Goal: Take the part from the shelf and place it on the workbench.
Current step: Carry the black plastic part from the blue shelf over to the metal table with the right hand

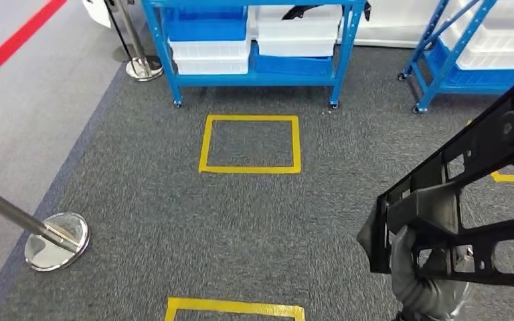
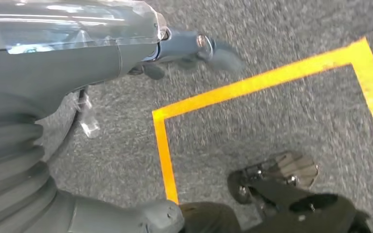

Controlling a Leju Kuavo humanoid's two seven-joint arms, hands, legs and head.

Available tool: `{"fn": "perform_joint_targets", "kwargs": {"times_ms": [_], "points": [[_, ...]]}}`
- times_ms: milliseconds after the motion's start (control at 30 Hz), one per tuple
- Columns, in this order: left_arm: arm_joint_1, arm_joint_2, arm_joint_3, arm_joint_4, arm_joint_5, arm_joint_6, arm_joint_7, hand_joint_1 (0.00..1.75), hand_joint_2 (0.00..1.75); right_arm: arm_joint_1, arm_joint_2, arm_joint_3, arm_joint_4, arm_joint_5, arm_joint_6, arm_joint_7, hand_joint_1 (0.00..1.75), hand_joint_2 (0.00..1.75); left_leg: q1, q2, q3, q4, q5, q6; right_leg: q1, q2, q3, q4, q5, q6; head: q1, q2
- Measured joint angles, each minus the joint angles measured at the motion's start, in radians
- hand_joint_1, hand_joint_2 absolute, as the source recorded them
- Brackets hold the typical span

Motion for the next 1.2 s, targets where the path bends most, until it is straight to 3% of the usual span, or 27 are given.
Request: {"fn": "perform_joint_targets", "kwargs": {"times_ms": [67, 100, 133, 200, 267, 300, 333, 433, 500, 533, 567, 633, 700, 767, 800, 833, 867, 933, 967, 1000, 1067, 1133, 1200], "points": [[0.0, -0.002, 0.0, 0.0, -0.002, 0.0, 0.001, 0.0, 1.75, 0.004, 0.0, -0.002, -0.008, 0.002, 0.0, -0.001, 1.75, 1.75, 0.006, 0.007, 0.003, 0.003, -0.007, -0.012, 0.003, 0.021, -0.01, 0.006, 0.005, -0.025, -0.004, 0.0], [0.0, -0.002, 0.001, 0.0, -0.003, 0.0, 0.002, 0.0, 1.75, 0.006, 0.0, -0.003, -0.011, 0.002, 0.0, -0.002, 1.75, 1.75, 0.008, -0.003, -0.003, 0.018, -0.026, -0.015, 0.004, 0.031, -0.015, 0.006, 0.011, -0.033, -0.006, 0.0], [0.001, -0.002, 0.001, 0.0, -0.004, 0.0, 0.003, 0.0, 1.75, 0.007, 0.0, -0.004, -0.013, 0.003, 0.0, -0.002, 1.75, 1.75, 0.009, -0.022, -0.015, 0.053, -0.059, -0.016, 0.004, 0.04, -0.02, 0.006, 0.017, -0.04, -0.009, 0.0], [0.003, -0.002, 0.002, 0.0, -0.004, -0.001, 0.006, 0.0, 1.75, 0.008, 0.0, -0.004, -0.014, 0.005, 0.001, -0.003, 1.75, 1.75, 0.005, -0.063, -0.057, 0.177, -0.151, -0.01, 0.01, 0.06, -0.032, 0.006, 0.027, -0.051, -0.012, 0.0], [0.004, -0.002, 0.002, 0.0, -0.004, -0.001, 0.008, 0.0, 1.75, 0.01, 0.0, -0.004, -0.014, 0.007, 0.002, -0.004, 1.75, 1.75, -0.004, -0.078, -0.083, 0.282, -0.204, 0.003, 0.022, 0.086, -0.042, 0.007, 0.034, -0.057, -0.013, 0.0], [0.005, -0.002, 0.003, 0.0, -0.005, -0.001, 0.009, 0.0, 1.75, 0.011, 0.0, -0.004, -0.014, 0.007, 0.001, -0.004, 1.75, 1.75, -0.009, -0.082, -0.075, 0.287, -0.202, 0.012, 0.028, 0.1, -0.046, 0.007, 0.037, -0.059, -0.013, 0.0], [0.005, -0.002, 0.003, 0.0, -0.005, -0.002, 0.008, 0.0, 1.75, 0.013, 0.0, -0.004, -0.015, 0.008, 0.0, -0.006, 1.75, 1.75, -0.016, -0.088, -0.048, 0.251, -0.182, 0.025, 0.034, 0.115, -0.047, 0.007, 0.039, -0.06, -0.013, 0.0], [0.004, 0.001, 0.004, 0.0, -0.008, -0.004, 0.008, 0.0, 1.75, 0.014, 0.0, -0.004, -0.022, 0.012, -0.003, -0.014, 1.75, 1.75, -0.037, -0.148, 0.064, 0.062, -0.111, 0.076, 0.041, 0.151, -0.046, 0.006, 0.045, -0.057, -0.01, 0.0], [0.004, 0.002, 0.006, 0.0, -0.009, -0.004, 0.007, 0.0, 1.75, 0.014, 0.0, -0.004, -0.025, 0.013, -0.005, -0.018, 1.75, 1.75, -0.045, -0.165, 0.087, 0.019, -0.103, 0.093, 0.034, 0.17, -0.05, 0.003, 0.051, -0.049, -0.01, 0.0], [0.003, 0.001, 0.007, 0.0, -0.01, -0.004, 0.007, 0.0, 1.75, 0.015, 0.0, -0.005, -0.027, 0.015, -0.007, -0.019, 1.75, 1.75, -0.048, -0.154, 0.09, 0.011, -0.097, 0.095, 0.031, 0.181, -0.051, -0.001, 0.056, -0.042, -0.012, 0.0], [0.002, 0.001, 0.007, 0.0, -0.01, -0.005, 0.007, 0.0, 1.75, 0.017, 0.0, -0.005, -0.03, 0.017, -0.009, -0.02, 1.75, 1.75, -0.046, -0.141, 0.095, -0.002, -0.091, 0.095, 0.031, 0.182, -0.052, -0.002, 0.058, -0.037, -0.013, 0.0], [0.001, -0.001, 0.007, 0.0, -0.011, -0.005, 0.007, 0.0, 1.75, 0.017, 0.0, -0.005, -0.038, 0.023, -0.014, -0.024, 1.75, 1.75, -0.041, -0.112, 0.107, -0.034, -0.075, 0.096, 0.036, 0.142, -0.063, 0.02, 0.038, -0.03, -0.01, 0.0], [0.002, -0.002, 0.008, 0.0, -0.013, -0.006, 0.008, 0.0, 1.75, 0.014, 0.0, -0.005, -0.041, 0.027, -0.016, -0.026, 1.75, 1.75, -0.038, -0.084, 0.109, -0.049, -0.066, 0.096, 0.036, 0.085, -0.108, 0.115, -0.025, -0.022, -0.006, 0.0], [0.003, -0.004, 0.008, 0.0, -0.015, -0.007, 0.009, 0.0, 1.75, 0.013, 0.0, -0.005, -0.042, 0.028, -0.016, -0.023, 1.75, 1.75, -0.038, -0.054, 0.103, -0.045, -0.067, 0.094, 0.029, 0.068, -0.154, 0.218, -0.073, -0.011, -0.005, 0.0], [0.003, -0.005, 0.008, 0.0, -0.016, -0.008, 0.009, 0.0, 1.75, 0.014, 0.0, -0.006, -0.042, 0.028, -0.016, -0.021, 1.75, 1.75, -0.037, -0.04, 0.099, -0.042, -0.068, 0.092, 0.025, 0.065, -0.157, 0.232, -0.071, -0.005, -0.005, 0.0], [0.002, -0.007, 0.008, 0.0, -0.016, -0.01, 0.009, 0.0, 1.75, 0.014, 0.0, -0.006, -0.042, 0.027, -0.016, -0.019, 1.75, 1.75, -0.037, -0.025, 0.097, -0.037, -0.07, 0.089, 0.022, 0.059, -0.14, 0.209, -0.053, 0.0, -0.005, 0.0], [0.002, -0.009, 0.008, 0.0, -0.016, -0.011, 0.01, 0.0, 1.75, 0.013, 0.0, -0.007, -0.042, 0.026, -0.016, -0.016, 1.75, 1.75, -0.035, -0.011, 0.094, -0.031, -0.073, 0.084, 0.019, 0.047, -0.104, 0.151, -0.024, 0.004, -0.004, 0.0], [0.001, -0.012, 0.008, 0.0, -0.016, -0.013, 0.01, 0.0, 1.75, 0.011, 0.0, -0.01, -0.042, 0.023, -0.016, -0.012, 1.75, 1.75, -0.036, 0.01, 0.09, -0.014, -0.083, 0.07, 0.019, 0.005, -0.031, 0.031, 0.017, 0.0, -0.004, 0.0], [-0.001, -0.012, 0.008, 0.0, -0.016, -0.014, 0.011, 0.0, 1.75, 0.01, 0.0, -0.011, -0.042, 0.021, -0.016, -0.01, 1.75, 1.75, -0.036, 0.017, 0.09, -0.008, -0.087, 0.062, 0.021, -0.007, -0.012, -0.003, 0.025, -0.005, -0.005, 0.0], [-0.003, -0.013, 0.009, 0.0, -0.016, -0.014, 0.011, 0.0, 1.75, 0.008, -0.001, -0.012, -0.042, 0.019, -0.015, -0.01, 1.75, 1.75, -0.037, 0.024, 0.091, -0.005, -0.089, 0.055, 0.024, -0.01, -0.008, -0.013, 0.025, -0.013, -0.005, 0.0], [-0.007, -0.013, 0.009, 0.0, -0.018, -0.015, 0.012, 0.0, 1.75, 0.006, -0.001, -0.014, -0.043, 0.017, -0.015, -0.01, 1.75, 1.75, -0.036, 0.038, 0.095, -0.004, -0.09, 0.043, 0.025, 0.012, -0.013, -0.015, 0.034, -0.027, -0.007, 0.0], [-0.009, -0.013, 0.01, 0.0, -0.019, -0.016, 0.014, 0.0, 1.75, 0.003, -0.001, -0.015, -0.048, 0.024, -0.015, -0.012, 1.75, 1.75, -0.031, 0.007, 0.086, 0.024, -0.117, 0.031, 0.021, 0.032, -0.019, -0.019, 0.045, -0.042, -0.01, 0.0], [-0.007, -0.013, 0.01, 0.0, -0.021, -0.017, 0.015, 0.0, 1.75, -0.005, -0.001, -0.015, -0.052, 0.035, -0.015, -0.015, 1.75, 1.75, -0.025, -0.052, 0.049, 0.119, -0.186, 0.022, 0.018, 0.053, -0.029, -0.022, 0.055, -0.052, -0.014, 0.0]]}}
